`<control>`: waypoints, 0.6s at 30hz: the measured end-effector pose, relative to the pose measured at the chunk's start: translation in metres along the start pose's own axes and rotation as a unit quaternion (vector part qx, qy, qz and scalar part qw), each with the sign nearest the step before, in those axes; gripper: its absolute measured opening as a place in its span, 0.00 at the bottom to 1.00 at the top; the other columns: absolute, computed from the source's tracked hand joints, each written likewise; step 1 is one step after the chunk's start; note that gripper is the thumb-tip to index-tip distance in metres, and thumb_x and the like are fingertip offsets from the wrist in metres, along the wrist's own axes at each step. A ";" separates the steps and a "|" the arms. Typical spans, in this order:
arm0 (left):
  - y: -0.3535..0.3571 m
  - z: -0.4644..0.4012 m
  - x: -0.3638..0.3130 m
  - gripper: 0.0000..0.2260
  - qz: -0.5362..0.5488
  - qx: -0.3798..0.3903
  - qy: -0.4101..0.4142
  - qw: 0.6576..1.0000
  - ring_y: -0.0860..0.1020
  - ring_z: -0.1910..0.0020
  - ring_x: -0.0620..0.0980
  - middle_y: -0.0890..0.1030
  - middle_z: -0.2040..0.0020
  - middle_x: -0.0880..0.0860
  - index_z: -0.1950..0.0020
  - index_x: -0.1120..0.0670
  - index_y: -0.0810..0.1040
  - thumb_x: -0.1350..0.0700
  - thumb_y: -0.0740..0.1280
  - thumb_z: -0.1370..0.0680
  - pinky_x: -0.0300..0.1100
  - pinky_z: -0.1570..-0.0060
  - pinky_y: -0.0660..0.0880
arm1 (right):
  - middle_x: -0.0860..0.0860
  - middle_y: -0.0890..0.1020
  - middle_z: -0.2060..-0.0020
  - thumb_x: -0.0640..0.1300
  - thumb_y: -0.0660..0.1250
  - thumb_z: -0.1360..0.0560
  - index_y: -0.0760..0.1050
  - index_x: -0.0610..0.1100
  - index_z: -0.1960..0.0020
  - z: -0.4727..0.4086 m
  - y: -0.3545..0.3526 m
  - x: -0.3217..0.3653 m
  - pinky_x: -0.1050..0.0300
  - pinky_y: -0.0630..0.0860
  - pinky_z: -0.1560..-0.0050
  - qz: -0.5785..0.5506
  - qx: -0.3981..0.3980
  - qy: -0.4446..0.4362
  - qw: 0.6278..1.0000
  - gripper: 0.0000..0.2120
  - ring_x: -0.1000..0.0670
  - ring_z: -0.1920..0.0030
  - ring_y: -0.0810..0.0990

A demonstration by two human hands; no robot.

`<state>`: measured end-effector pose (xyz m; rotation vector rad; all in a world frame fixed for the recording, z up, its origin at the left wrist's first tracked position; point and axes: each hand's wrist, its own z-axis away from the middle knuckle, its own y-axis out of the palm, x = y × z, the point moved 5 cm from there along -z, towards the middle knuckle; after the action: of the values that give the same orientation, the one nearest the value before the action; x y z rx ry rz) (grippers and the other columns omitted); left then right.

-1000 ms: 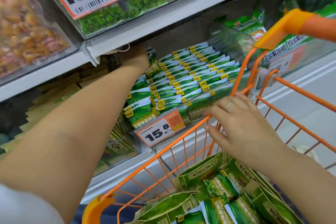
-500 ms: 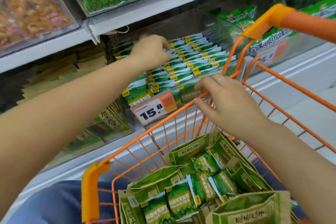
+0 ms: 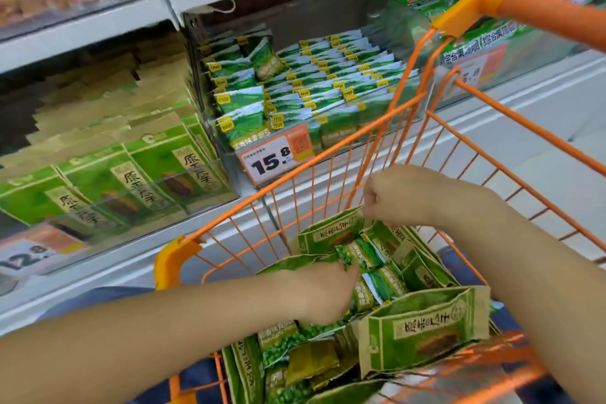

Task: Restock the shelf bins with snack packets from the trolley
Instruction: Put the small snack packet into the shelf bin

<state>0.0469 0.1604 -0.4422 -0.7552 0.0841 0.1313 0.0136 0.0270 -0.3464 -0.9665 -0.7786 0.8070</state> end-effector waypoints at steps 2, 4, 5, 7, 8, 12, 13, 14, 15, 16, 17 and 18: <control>0.002 -0.013 -0.006 0.31 0.020 -0.017 -0.030 0.999 0.70 0.38 0.63 0.66 0.31 0.65 0.22 0.58 0.46 0.51 0.59 0.18 0.55 0.41 0.73 | 0.46 0.80 0.60 0.52 0.63 0.22 0.77 0.42 0.54 0.001 -0.003 -0.004 0.50 0.77 0.52 -0.007 -0.016 0.007 1.000 0.14 0.45 0.55 0.78; -0.006 -0.017 -0.009 0.30 0.022 -0.044 -0.050 0.998 0.68 0.36 0.61 0.67 0.33 0.64 0.24 0.61 0.54 0.50 0.64 0.20 0.51 0.41 0.71 | 0.43 0.82 0.58 0.53 0.62 0.22 0.79 0.40 0.51 0.001 -0.007 -0.009 0.49 0.77 0.52 -0.015 -0.031 0.009 0.999 0.16 0.43 0.54 0.79; -0.010 -0.016 -0.011 0.29 0.032 -0.056 -0.053 0.997 0.68 0.37 0.61 0.67 0.33 0.63 0.27 0.62 0.58 0.52 0.66 0.21 0.49 0.42 0.70 | 0.42 0.82 0.57 0.53 0.62 0.22 0.79 0.39 0.51 0.001 -0.008 -0.011 0.49 0.76 0.52 -0.016 -0.035 0.010 0.999 0.17 0.42 0.54 0.80; -0.013 -0.015 -0.011 0.25 0.085 -0.069 -0.060 0.992 0.72 0.40 0.59 0.67 0.35 0.62 0.30 0.61 0.63 0.61 0.68 0.24 0.46 0.48 0.71 | 0.41 0.82 0.55 0.54 0.62 0.21 0.80 0.38 0.49 0.001 -0.008 -0.014 0.49 0.76 0.52 -0.007 -0.042 0.013 0.999 0.19 0.42 0.52 0.80; -0.015 -0.013 -0.009 0.24 0.114 -0.080 -0.061 0.988 0.73 0.42 0.58 0.67 0.36 0.60 0.31 0.59 0.65 0.64 0.69 0.26 0.45 0.51 0.72 | 0.42 0.82 0.54 0.54 0.62 0.22 0.80 0.38 0.49 0.000 -0.009 -0.015 0.49 0.76 0.51 -0.005 -0.045 0.012 0.999 0.19 0.42 0.52 0.80; -0.052 0.020 0.014 0.26 0.233 -0.176 -0.023 0.956 0.71 0.40 0.49 0.70 0.37 0.50 0.34 0.47 0.70 0.55 0.76 0.30 0.39 0.46 0.69 | 0.45 0.82 0.55 0.57 0.59 0.20 0.80 0.42 0.50 0.004 -0.018 -0.010 0.52 0.76 0.52 -0.048 -0.073 -0.009 0.996 0.20 0.45 0.52 0.79; -0.067 0.034 0.021 0.26 0.286 -0.212 -0.007 0.935 0.71 0.38 0.47 0.72 0.36 0.48 0.36 0.45 0.71 0.53 0.77 0.31 0.38 0.44 0.68 | 0.45 0.83 0.56 0.59 0.55 0.20 0.79 0.43 0.50 0.007 -0.022 -0.007 0.52 0.75 0.52 -0.075 -0.080 -0.020 0.994 0.23 0.46 0.53 0.80; -0.081 0.049 0.028 0.26 0.341 -0.252 0.008 0.906 0.71 0.36 0.46 0.72 0.36 0.46 0.38 0.43 0.70 0.52 0.78 0.32 0.38 0.42 0.67 | 0.45 0.83 0.57 0.61 0.52 0.20 0.79 0.43 0.49 0.009 -0.026 -0.003 0.52 0.75 0.51 -0.107 -0.089 -0.032 0.990 0.26 0.47 0.55 0.81; -0.094 0.063 0.034 0.27 0.396 -0.292 0.020 0.870 0.73 0.37 0.46 0.74 0.36 0.45 0.40 0.43 0.70 0.52 0.79 0.34 0.39 0.41 0.68 | 0.45 0.83 0.58 0.62 0.49 0.20 0.79 0.43 0.48 0.011 -0.030 0.002 0.53 0.75 0.51 -0.144 -0.099 -0.043 0.984 0.28 0.48 0.57 0.81; -0.104 0.076 0.039 0.29 0.448 -0.328 0.030 0.831 0.76 0.39 0.47 0.76 0.37 0.47 0.39 0.44 0.70 0.52 0.79 0.36 0.42 0.40 0.71 | 0.46 0.83 0.60 0.63 0.48 0.21 0.79 0.43 0.47 0.014 -0.034 0.005 0.54 0.76 0.52 -0.186 -0.108 -0.051 0.975 0.30 0.49 0.59 0.82; -0.110 0.087 0.041 0.31 0.496 -0.353 0.037 0.792 0.79 0.42 0.49 0.78 0.39 0.50 0.38 0.45 0.70 0.55 0.79 0.37 0.44 0.43 0.75 | 0.47 0.83 0.64 0.64 0.48 0.22 0.80 0.44 0.48 0.016 -0.037 0.008 0.57 0.76 0.55 -0.237 -0.111 -0.056 0.963 0.30 0.49 0.62 0.82; -0.114 0.095 0.042 0.32 0.536 -0.368 0.044 0.759 0.81 0.46 0.50 0.80 0.41 0.52 0.37 0.47 0.70 0.59 0.80 0.36 0.44 0.47 0.78 | 0.49 0.81 0.70 0.64 0.51 0.23 0.81 0.46 0.52 0.019 -0.040 0.012 0.59 0.75 0.60 -0.296 -0.111 -0.067 0.946 0.27 0.50 0.65 0.82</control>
<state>0.1078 0.1475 -0.3017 -1.4354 0.5869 1.2973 0.0125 0.0304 -0.3008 -0.8121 -1.2220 0.2624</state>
